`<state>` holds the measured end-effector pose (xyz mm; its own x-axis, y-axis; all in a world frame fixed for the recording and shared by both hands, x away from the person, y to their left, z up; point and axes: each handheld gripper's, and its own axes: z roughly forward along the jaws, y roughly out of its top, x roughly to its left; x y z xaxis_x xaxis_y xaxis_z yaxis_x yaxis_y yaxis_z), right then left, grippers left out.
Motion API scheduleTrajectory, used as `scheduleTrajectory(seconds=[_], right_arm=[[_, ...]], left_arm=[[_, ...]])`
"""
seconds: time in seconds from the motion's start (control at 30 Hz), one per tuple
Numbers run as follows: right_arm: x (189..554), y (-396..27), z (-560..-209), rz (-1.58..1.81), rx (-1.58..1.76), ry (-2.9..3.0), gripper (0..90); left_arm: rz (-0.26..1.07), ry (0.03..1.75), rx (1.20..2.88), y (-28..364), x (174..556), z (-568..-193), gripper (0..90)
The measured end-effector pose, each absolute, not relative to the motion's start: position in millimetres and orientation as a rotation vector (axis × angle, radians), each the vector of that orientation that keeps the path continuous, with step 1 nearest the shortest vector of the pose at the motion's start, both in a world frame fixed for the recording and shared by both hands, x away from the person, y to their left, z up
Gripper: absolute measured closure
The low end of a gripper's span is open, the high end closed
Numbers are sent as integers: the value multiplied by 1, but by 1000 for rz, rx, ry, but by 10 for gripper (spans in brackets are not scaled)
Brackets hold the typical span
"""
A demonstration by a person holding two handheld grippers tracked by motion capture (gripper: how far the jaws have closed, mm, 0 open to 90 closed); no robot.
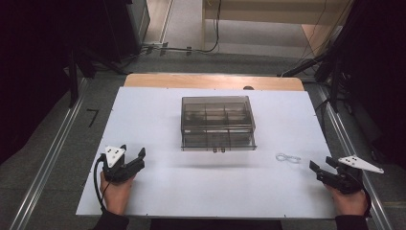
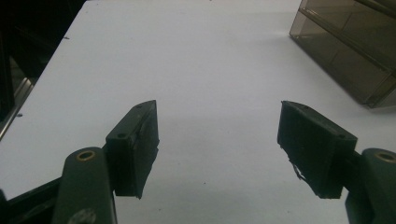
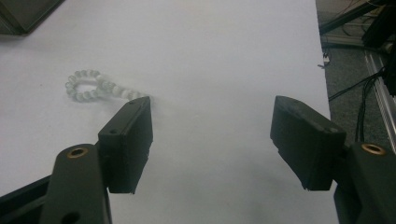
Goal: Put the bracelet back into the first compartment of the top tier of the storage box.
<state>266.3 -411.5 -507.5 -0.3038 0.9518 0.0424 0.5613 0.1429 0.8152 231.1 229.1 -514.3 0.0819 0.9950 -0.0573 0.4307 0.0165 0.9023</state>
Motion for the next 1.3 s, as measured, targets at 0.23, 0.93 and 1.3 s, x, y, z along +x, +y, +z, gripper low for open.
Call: scheduleTrajectory(seconds=[0.23,0.93,1.3], right_arm=[[267,-409,-507,1036,1448,1943,278],[276,-399,-509,1024,1412,1982,279],[279,-395,-509,1022,1405,1998,280]], left_arm=[[869,1467,1544,229,230,-514,295],[868,1462,1544,228,229,-514,296],[868,1459,1550,227,229,-515,296]])
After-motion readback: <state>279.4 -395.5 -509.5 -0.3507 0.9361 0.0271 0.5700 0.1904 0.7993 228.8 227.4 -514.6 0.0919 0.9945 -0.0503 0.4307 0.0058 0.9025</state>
